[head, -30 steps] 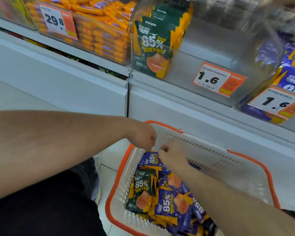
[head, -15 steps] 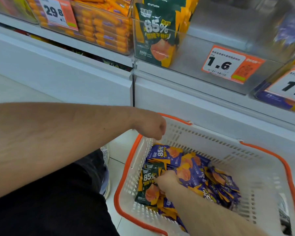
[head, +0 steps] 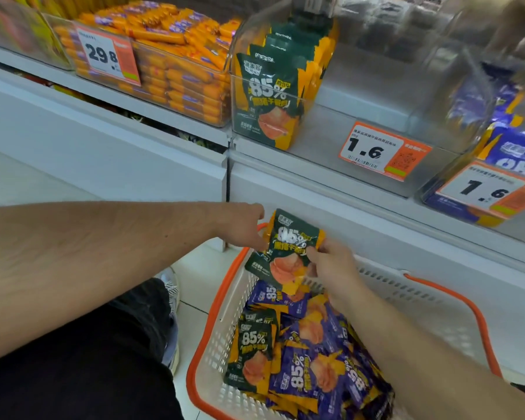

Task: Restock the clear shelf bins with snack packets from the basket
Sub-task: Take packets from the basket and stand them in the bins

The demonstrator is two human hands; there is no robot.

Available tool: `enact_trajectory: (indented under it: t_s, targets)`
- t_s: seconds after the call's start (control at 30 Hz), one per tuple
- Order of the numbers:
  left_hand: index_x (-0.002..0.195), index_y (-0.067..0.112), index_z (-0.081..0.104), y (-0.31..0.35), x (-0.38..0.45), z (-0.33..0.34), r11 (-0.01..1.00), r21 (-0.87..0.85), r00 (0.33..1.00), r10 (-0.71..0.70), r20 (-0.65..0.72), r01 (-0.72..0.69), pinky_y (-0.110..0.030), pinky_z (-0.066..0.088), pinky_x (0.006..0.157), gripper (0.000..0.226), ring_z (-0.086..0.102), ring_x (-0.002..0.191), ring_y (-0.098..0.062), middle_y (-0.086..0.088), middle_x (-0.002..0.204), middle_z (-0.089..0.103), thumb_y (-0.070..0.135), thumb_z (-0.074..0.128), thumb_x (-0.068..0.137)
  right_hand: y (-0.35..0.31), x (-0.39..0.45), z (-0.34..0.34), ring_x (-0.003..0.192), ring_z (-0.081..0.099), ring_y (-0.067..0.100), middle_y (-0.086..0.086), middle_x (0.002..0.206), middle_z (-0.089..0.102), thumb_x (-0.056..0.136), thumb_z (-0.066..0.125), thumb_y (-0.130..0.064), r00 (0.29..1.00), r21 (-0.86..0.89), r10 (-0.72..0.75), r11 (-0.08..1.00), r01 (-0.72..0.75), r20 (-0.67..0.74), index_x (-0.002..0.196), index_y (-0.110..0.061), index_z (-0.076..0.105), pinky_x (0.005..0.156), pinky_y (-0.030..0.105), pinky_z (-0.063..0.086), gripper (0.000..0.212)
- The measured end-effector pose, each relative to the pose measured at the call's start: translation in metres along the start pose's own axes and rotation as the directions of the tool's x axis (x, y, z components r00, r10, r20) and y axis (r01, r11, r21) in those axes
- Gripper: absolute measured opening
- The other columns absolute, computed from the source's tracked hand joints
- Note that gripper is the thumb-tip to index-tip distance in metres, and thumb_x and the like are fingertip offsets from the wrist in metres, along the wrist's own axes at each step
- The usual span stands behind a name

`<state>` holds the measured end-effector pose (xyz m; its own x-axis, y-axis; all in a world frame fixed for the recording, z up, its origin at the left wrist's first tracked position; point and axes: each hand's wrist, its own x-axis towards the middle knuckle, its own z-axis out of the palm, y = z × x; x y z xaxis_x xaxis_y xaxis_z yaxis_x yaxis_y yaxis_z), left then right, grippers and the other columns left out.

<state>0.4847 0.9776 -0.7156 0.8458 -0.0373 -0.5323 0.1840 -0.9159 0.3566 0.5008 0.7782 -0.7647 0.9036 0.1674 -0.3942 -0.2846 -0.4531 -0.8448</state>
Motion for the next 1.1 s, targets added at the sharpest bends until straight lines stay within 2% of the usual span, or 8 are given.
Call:
enact_trajectory:
  t_s: [0.07,0.17,0.3,0.4,0.5,0.73,0.93,1.1]
  targets:
    - [0.139,0.012,0.043,0.000,-0.001,-0.002,0.999,-0.045,1.000,0.001,-0.016,-0.002,-0.026,0.045,0.082,0.061,0.057,0.113,-0.023,-0.006,0.130,0.056,0.038,0.067,0.089,-0.024,-0.004,-0.010,0.060,0.054,0.017,0.003,0.063,0.057,0.098,0.053,-0.012,0.995,-0.027,-0.093,0.995,0.092,-0.034,0.079,-0.013,0.060,0.064,0.032,0.042,0.020]
    - [0.091,0.013,0.061,-0.003,0.002,-0.007,0.995,-0.072,0.987,0.058,-0.153,-0.069,-0.024,0.040,0.057,0.014,0.059,0.076,-0.018,-0.001,0.083,0.060,0.024,0.069,0.086,-0.050,-0.008,-0.019,0.065,0.060,0.018,0.003,0.064,0.061,0.098,0.053,-0.010,0.984,-0.003,-0.175,0.985,0.175,-0.031,0.085,-0.016,0.061,0.069,0.035,0.046,0.016]
    - [0.070,0.024,0.048,-0.008,-0.001,-0.019,0.974,-0.164,0.919,0.083,-0.386,-0.157,-0.017,0.033,0.048,0.025,0.052,0.060,-0.006,0.007,0.069,0.054,0.018,0.068,0.084,-0.075,-0.008,-0.027,0.059,0.065,0.013,0.004,0.077,0.069,0.099,0.051,-0.008,0.960,-0.015,-0.279,0.960,0.279,-0.009,0.103,-0.016,0.062,0.080,0.044,0.054,0.014]
    - [0.079,0.021,0.053,-0.008,-0.003,-0.028,0.944,-0.221,0.832,0.086,-0.548,-0.244,-0.010,0.033,0.047,0.016,0.051,0.063,-0.008,0.011,0.070,0.054,0.019,0.068,0.086,-0.093,-0.007,-0.032,0.068,0.070,0.017,0.004,0.085,0.074,0.097,0.055,-0.012,0.922,-0.042,-0.386,0.922,0.385,-0.031,0.089,-0.024,0.065,0.087,0.050,0.055,0.018]
    - [0.106,0.025,0.058,-0.004,-0.006,-0.040,0.873,-0.338,0.692,-0.001,-0.722,-0.352,-0.011,0.038,0.056,0.022,0.056,0.070,-0.005,0.015,0.088,0.058,0.030,0.069,0.088,-0.118,-0.007,-0.042,0.074,0.068,0.002,-0.004,0.073,0.074,0.095,0.059,-0.017,0.834,-0.153,-0.545,0.834,0.529,-0.087,0.077,-0.020,0.071,0.082,0.032,0.052,0.023]
    - [0.147,0.012,0.034,-0.006,-0.003,-0.057,0.921,-0.107,0.373,0.045,-0.927,-0.376,-0.031,0.045,0.095,0.071,0.043,0.122,-0.021,-0.009,0.143,0.033,0.021,0.069,0.085,-0.181,-0.016,-0.050,0.086,0.061,0.013,-0.001,0.085,0.068,0.090,0.054,-0.022,0.428,-0.389,-0.866,0.499,0.774,-0.259,0.084,-0.010,0.076,0.079,0.034,0.049,0.026]
    - [0.152,0.033,0.023,-0.007,0.003,-0.075,0.967,-0.183,0.482,-0.078,-0.873,-0.175,-0.049,0.048,0.091,0.088,0.042,0.109,-0.031,-0.010,0.126,0.033,0.014,0.066,0.078,-0.205,0.001,-0.043,0.083,0.061,0.023,0.012,0.085,0.068,0.092,0.052,-0.024,0.322,-0.493,-0.911,0.410,0.768,-0.256,0.082,0.002,0.070,0.075,0.033,0.044,0.033]
    - [0.154,0.030,0.014,-0.002,0.006,-0.079,0.860,-0.390,0.520,-0.181,-0.835,-0.329,-0.040,0.045,0.098,0.091,0.044,0.115,-0.026,-0.007,0.134,0.029,0.018,0.068,0.082,-0.214,0.019,-0.031,0.081,0.065,0.028,0.016,0.079,0.069,0.088,0.047,-0.033,0.487,-0.531,-0.848,0.516,0.672,-0.208,0.081,0.001,0.067,0.075,0.040,0.051,0.041]
